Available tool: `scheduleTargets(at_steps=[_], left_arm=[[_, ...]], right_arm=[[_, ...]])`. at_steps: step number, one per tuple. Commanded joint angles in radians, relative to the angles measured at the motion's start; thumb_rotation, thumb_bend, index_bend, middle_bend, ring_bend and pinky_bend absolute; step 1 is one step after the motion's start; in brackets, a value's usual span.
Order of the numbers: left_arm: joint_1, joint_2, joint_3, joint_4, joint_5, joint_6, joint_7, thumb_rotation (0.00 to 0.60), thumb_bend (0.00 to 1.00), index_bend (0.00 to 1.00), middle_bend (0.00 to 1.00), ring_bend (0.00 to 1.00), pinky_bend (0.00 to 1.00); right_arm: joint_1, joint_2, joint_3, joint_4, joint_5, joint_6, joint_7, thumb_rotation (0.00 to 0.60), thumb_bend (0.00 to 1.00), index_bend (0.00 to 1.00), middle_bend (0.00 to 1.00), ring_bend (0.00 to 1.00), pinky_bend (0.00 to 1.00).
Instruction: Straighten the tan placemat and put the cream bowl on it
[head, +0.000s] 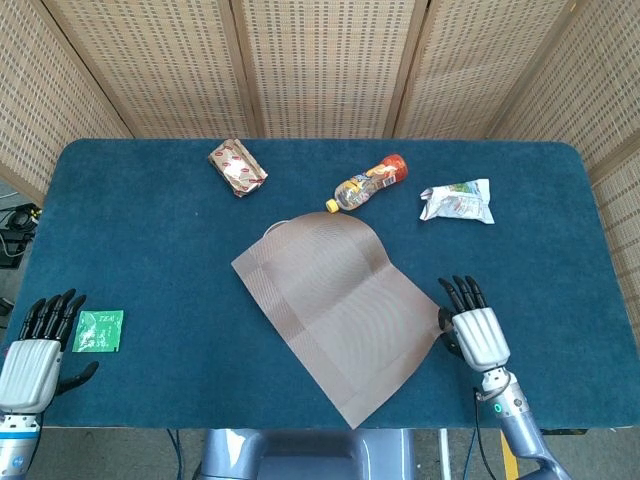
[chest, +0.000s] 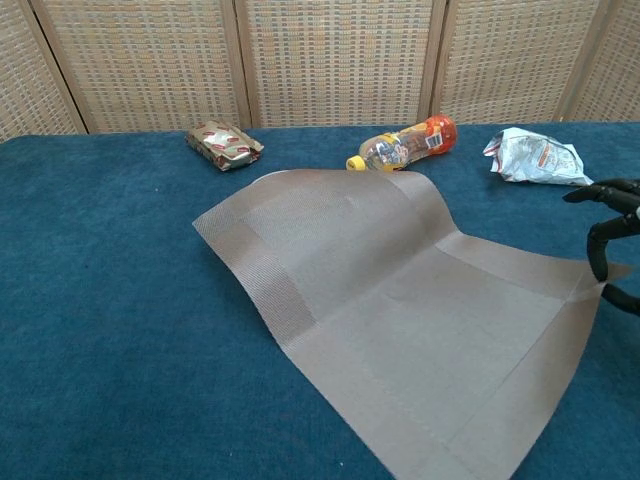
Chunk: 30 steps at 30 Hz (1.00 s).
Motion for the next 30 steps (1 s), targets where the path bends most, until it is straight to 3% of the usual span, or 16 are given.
scheduleTargets(at_steps=[1,11,25,28,30], left_arm=[[0.001,-0.001,-0.002,0.002,0.000,0.003,-0.001,0.600,0.20,0.00,0.00,0.00,0.00],[0.002,0.000,-0.008,0.006,0.000,0.010,-0.011,0.600,0.20,0.00,0.00,0.00,0.00],[0.005,-0.002,-0.005,0.005,0.013,0.019,-0.007,0.600,0.20,0.00,0.00,0.00,0.00],[0.004,-0.004,-0.004,0.007,0.015,0.016,-0.003,0.600,0.20,0.00,0.00,0.00,0.00],[0.004,-0.004,-0.004,0.007,0.014,0.015,-0.003,0.600,0.20,0.00,0.00,0.00,0.00]], right_arm=[[0.025,0.020,0.032,0.026,0.032,-0.036,-0.001,0.600,0.60,0.69,0.19,0.00,0.00],[0.063,0.094,0.084,0.094,0.111,-0.127,-0.054,0.600,0.60,0.70,0.19,0.00,0.00],[0.114,0.136,0.061,0.189,0.107,-0.215,-0.142,0.600,0.58,0.68,0.18,0.00,0.00],[0.118,0.123,0.067,0.199,0.123,-0.222,-0.161,0.600,0.52,0.55,0.09,0.00,0.00],[0.115,0.120,0.073,0.197,0.140,-0.224,-0.179,0.600,0.46,0.40,0.02,0.00,0.00]])
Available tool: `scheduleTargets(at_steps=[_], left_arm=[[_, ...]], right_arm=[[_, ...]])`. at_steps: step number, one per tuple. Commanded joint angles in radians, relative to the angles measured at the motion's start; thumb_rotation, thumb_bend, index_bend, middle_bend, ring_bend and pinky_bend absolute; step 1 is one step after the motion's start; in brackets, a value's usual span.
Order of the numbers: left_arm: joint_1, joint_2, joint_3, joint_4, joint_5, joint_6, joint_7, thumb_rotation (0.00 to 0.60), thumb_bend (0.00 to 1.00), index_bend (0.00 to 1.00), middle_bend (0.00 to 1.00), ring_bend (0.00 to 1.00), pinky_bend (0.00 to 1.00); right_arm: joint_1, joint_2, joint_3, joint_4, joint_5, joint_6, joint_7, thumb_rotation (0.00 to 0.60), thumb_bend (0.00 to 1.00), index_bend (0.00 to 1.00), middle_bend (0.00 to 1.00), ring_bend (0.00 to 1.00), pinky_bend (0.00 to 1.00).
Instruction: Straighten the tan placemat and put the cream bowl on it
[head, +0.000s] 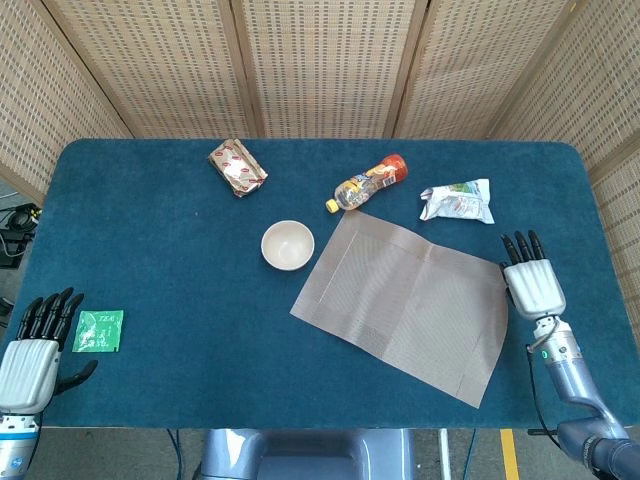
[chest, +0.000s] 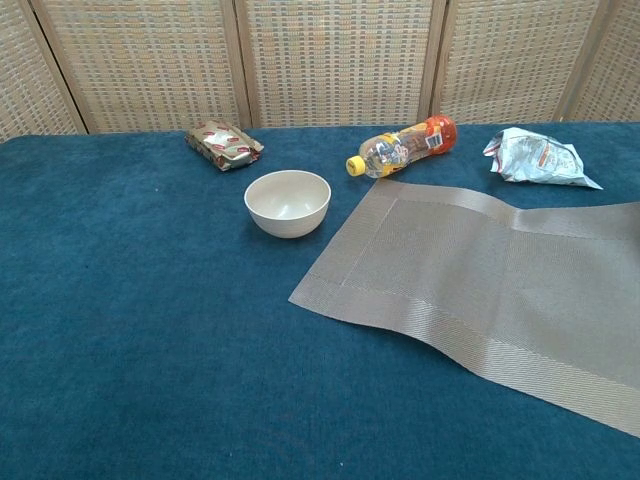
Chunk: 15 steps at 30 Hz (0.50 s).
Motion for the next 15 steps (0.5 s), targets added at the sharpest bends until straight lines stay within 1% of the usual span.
scheduleTargets(at_steps=[1,2,5,9,15], left_arm=[[0.000,0.000,0.000,0.000,-0.001,-0.001,-0.002,0.600,0.20,0.00,0.00,0.00,0.00],[0.000,0.001,0.000,0.000,-0.001,-0.001,-0.004,0.600,0.20,0.00,0.00,0.00,0.00],[-0.001,0.002,0.000,0.002,-0.001,-0.004,-0.009,0.600,0.20,0.00,0.00,0.00,0.00],[-0.004,0.004,0.000,0.002,-0.002,-0.008,-0.013,0.600,0.19,0.00,0.00,0.00,0.00],[-0.014,0.005,-0.005,-0.001,-0.002,-0.020,-0.012,0.600,0.19,0.00,0.00,0.00,0.00]], right_arm=[[-0.004,-0.007,0.011,-0.003,0.031,-0.005,-0.032,0.600,0.43,0.33,0.00,0.00,0.00],[-0.008,-0.006,0.016,-0.011,0.044,-0.003,-0.044,0.600,0.40,0.24,0.00,0.00,0.00],[-0.034,0.009,0.042,-0.058,0.089,0.029,-0.064,0.600,0.33,0.08,0.00,0.00,0.00],[-0.082,0.039,0.061,-0.150,0.110,0.106,-0.018,0.600,0.29,0.02,0.00,0.00,0.00],[-0.154,0.069,0.039,-0.247,0.072,0.225,0.061,0.600,0.25,0.00,0.00,0.00,0.00]])
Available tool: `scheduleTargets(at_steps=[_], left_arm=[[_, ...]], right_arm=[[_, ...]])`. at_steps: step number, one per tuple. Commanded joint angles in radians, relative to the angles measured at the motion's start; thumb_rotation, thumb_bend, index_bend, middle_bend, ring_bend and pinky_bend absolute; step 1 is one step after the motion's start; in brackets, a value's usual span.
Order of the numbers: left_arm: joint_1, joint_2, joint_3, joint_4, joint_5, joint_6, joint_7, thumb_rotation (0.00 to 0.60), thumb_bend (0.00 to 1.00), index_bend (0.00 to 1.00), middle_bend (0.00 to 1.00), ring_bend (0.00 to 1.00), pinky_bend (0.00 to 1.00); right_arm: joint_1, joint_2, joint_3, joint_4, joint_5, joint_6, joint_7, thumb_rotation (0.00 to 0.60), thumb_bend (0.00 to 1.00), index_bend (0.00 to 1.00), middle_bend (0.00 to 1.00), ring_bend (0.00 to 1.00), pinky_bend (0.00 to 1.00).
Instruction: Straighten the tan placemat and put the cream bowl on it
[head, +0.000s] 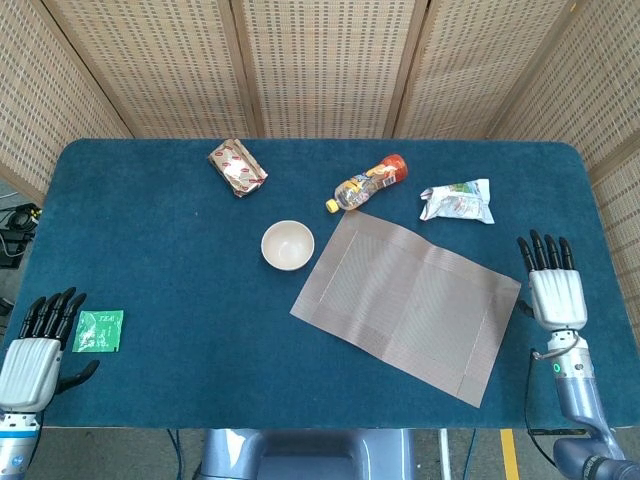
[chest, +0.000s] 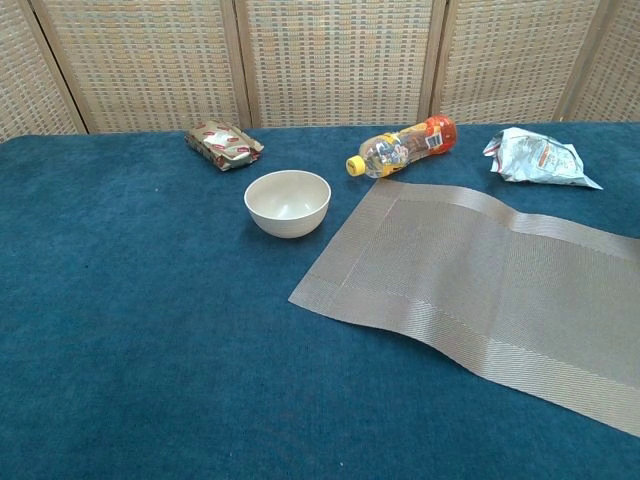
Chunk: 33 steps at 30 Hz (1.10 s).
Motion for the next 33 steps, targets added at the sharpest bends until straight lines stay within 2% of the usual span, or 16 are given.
scheduleTargets(at_steps=[1,9,15,19,24,33], left_arm=[[-0.010,0.000,-0.007,-0.001,-0.001,-0.011,0.006,0.600,0.19,0.00,0.00,0.00,0.00],[-0.090,0.003,-0.052,-0.011,-0.011,-0.098,0.053,0.600,0.14,0.00,0.00,0.00,0.00],[-0.192,-0.015,-0.101,-0.034,-0.006,-0.193,0.125,0.600,0.14,0.00,0.00,0.00,0.00],[-0.253,-0.034,-0.121,-0.040,-0.004,-0.258,0.163,0.600,0.10,0.00,0.00,0.00,0.00],[-0.356,-0.100,-0.163,-0.034,-0.028,-0.360,0.247,0.600,0.05,0.00,0.00,0.00,0.00],[-0.511,-0.231,-0.198,0.052,-0.092,-0.526,0.295,0.600,0.05,0.00,0.00,0.00,0.00]], right_arm=[[-0.059,0.022,-0.021,-0.068,-0.037,0.088,0.059,0.600,0.25,0.00,0.00,0.00,0.00],[-0.143,0.049,-0.076,-0.161,-0.130,0.236,0.132,0.600,0.24,0.00,0.00,0.00,0.00],[-0.181,0.070,-0.091,-0.212,-0.179,0.311,0.170,0.600,0.24,0.00,0.00,0.00,0.00],[-0.188,0.080,-0.092,-0.218,-0.193,0.324,0.178,0.600,0.24,0.01,0.00,0.00,0.00],[-0.191,0.083,-0.092,-0.218,-0.194,0.314,0.189,0.600,0.24,0.01,0.00,0.00,0.00],[-0.197,0.091,-0.091,-0.237,-0.223,0.332,0.194,0.600,0.24,0.02,0.00,0.00,0.00]])
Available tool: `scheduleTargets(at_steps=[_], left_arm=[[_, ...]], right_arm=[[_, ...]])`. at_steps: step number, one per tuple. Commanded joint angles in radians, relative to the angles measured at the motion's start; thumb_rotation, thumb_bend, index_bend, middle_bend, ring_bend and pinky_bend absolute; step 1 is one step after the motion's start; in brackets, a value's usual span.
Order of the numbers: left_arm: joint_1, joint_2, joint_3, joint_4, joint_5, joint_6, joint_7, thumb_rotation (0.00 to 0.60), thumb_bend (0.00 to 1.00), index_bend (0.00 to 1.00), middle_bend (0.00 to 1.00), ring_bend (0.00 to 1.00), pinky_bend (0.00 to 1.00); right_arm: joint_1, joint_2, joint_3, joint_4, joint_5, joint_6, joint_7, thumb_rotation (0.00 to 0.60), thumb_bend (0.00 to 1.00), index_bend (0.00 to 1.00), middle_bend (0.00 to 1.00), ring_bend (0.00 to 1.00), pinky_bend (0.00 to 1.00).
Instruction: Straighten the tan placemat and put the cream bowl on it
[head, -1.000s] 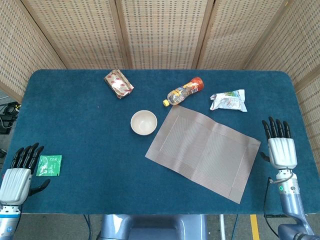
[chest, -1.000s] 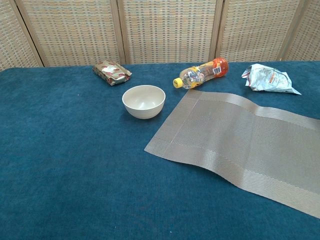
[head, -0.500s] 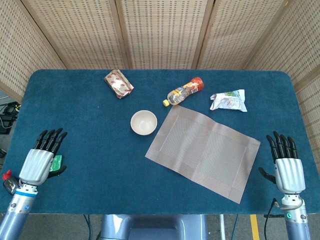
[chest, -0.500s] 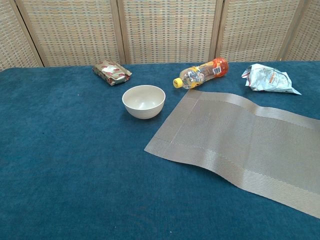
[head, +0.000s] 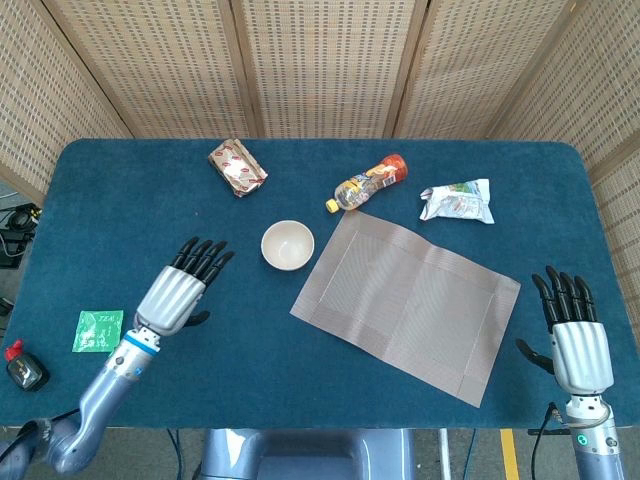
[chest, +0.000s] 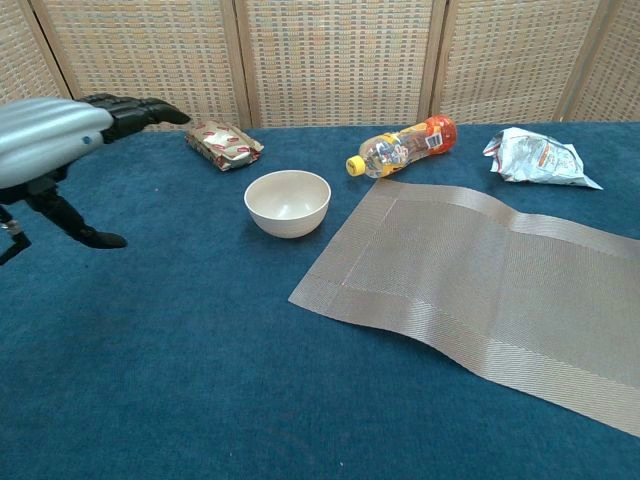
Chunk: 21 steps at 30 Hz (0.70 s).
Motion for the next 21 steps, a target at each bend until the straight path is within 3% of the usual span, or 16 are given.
scheduleTargets(at_steps=[1,10,21], left_arm=[[-0.068,-0.057,-0.014,0.054,-0.032,-0.075,0.015,0.600,0.06,0.00,0.00,0.00,0.00],[-0.184,-0.198,-0.014,0.200,-0.068,-0.183,0.066,0.600,0.07,0.00,0.00,0.00,0.00],[-0.280,-0.334,-0.024,0.363,-0.119,-0.244,0.098,0.600,0.07,0.00,0.00,0.00,0.00]], right_arm=[[-0.002,0.003,0.001,-0.002,-0.001,0.001,0.006,0.600,0.24,0.02,0.00,0.00,0.00],[-0.006,0.011,0.010,-0.002,-0.001,0.003,0.027,0.600,0.24,0.03,0.00,0.00,0.00],[-0.007,0.016,0.026,0.007,0.017,-0.008,0.058,0.600,0.24,0.04,0.00,0.00,0.00]])
